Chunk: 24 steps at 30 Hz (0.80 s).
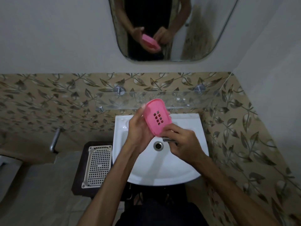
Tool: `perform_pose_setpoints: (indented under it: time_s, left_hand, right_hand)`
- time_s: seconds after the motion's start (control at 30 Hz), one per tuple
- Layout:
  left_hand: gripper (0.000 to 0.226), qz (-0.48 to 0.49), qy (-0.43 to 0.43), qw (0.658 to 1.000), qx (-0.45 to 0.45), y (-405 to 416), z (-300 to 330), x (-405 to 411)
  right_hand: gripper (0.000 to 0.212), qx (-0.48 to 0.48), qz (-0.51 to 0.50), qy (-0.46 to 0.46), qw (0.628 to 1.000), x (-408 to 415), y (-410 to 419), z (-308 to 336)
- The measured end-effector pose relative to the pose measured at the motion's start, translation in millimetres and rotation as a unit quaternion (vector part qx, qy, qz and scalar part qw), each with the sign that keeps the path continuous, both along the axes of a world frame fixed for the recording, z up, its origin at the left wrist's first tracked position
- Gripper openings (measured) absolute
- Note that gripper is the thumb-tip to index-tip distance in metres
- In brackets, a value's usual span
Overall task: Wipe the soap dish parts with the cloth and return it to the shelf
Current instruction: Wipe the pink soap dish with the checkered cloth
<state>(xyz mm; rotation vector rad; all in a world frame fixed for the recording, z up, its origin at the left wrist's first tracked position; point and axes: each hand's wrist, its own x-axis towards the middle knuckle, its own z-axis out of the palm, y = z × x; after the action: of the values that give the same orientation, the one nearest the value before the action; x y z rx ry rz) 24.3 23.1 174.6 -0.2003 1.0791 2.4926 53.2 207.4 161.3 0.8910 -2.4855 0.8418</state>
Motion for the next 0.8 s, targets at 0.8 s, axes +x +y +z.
perform_pose_setpoints:
  time_s: [0.8]
  left_hand:
    - [0.069,0.091,-0.02,0.995,0.017,19,6,14]
  right_hand:
    - [0.027,-0.162,-0.105,-0.079,0.978,23,-19,-15]
